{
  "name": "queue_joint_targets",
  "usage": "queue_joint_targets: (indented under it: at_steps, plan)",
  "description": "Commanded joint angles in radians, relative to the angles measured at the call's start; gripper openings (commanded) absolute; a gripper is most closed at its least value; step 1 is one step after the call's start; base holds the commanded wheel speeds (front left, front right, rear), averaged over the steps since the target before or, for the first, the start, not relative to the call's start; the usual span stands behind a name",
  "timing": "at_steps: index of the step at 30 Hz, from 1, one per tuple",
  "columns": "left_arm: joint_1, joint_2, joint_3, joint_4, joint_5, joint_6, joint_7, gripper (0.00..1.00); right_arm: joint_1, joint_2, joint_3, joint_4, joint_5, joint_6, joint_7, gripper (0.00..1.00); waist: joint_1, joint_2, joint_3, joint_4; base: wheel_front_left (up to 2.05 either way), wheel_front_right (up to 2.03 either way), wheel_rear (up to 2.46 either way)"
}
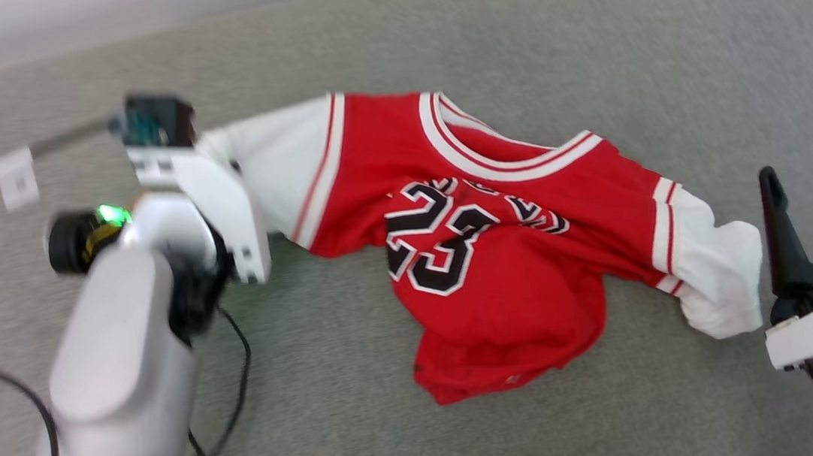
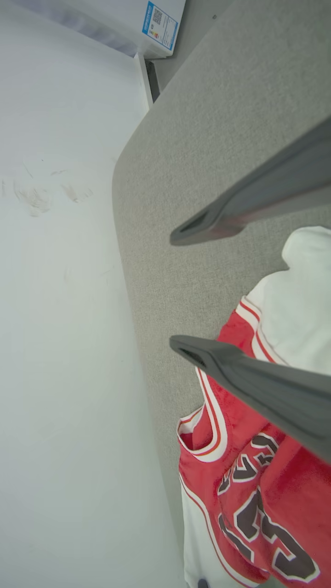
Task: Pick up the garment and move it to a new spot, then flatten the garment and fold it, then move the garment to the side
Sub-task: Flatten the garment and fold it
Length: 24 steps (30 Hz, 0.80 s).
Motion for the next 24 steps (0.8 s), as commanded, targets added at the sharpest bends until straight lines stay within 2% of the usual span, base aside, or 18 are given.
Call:
queue_joint_targets:
  at_steps: [1,10,14,18,19,20,21,24]
  plan:
    - [0.059,0.0,0.004,-0.04,-0.007,0.011,-0.018,0.0,0.022,0.006,-0.011,-0.014,-0.009,0.0,0.012,1.0,-0.0001,0.0,-0.058,0.06,0.0,0.0,0.0]
    - [0.465,0.017,0.03,-0.313,-0.055,0.086,-0.076,0.0,0.11,0.023,-0.036,-0.083,-0.04,0.0,0.094,1.0,-0.0001,0.0,-0.152,0.12,0.0,0.0,0.0]
    - [0.623,-0.009,0.037,-0.367,-0.084,0.115,-0.103,0.0,0.152,0.032,-0.042,-0.101,-0.047,0.0,0.127,1.0,-0.0001,0.0,-0.188,0.131,0.0,0.0,0.0]
    - [0.739,-0.06,0.044,-0.359,-0.138,0.137,-0.129,0.0,0.192,0.039,-0.046,-0.113,-0.053,0.0,0.156,1.0,-0.0001,0.0,-0.22,0.131,0.0,0.0,0.0]
    - [0.754,-0.072,0.048,-0.356,-0.146,0.14,-0.144,0.22,0.201,0.041,-0.047,-0.116,-0.054,0.0,0.162,1.0,-0.0001,0.0,-0.229,0.13,0.0,0.0,0.0]
    - [0.767,-0.081,0.051,-0.353,-0.149,0.142,-0.163,0.74,0.209,0.042,-0.048,-0.119,-0.055,0.0,0.168,1.0,-0.0001,0.0,-0.238,0.13,0.0,0.0,0.0]
    - [0.777,-0.087,0.053,-0.351,-0.147,0.144,-0.184,1.0,0.217,0.043,-0.05,-0.12,-0.055,0.0,0.175,1.0,-0.0001,0.0,-0.247,0.13,0.0,0.0,0.0]
    - [0.779,-0.097,0.064,-0.361,-0.122,0.147,-0.277,1.0,0.239,0.046,-0.058,-0.13,-0.056,0.0,0.191,1.0,-0.0001,0.0,-0.272,0.13,0.0,0.0,0.0]
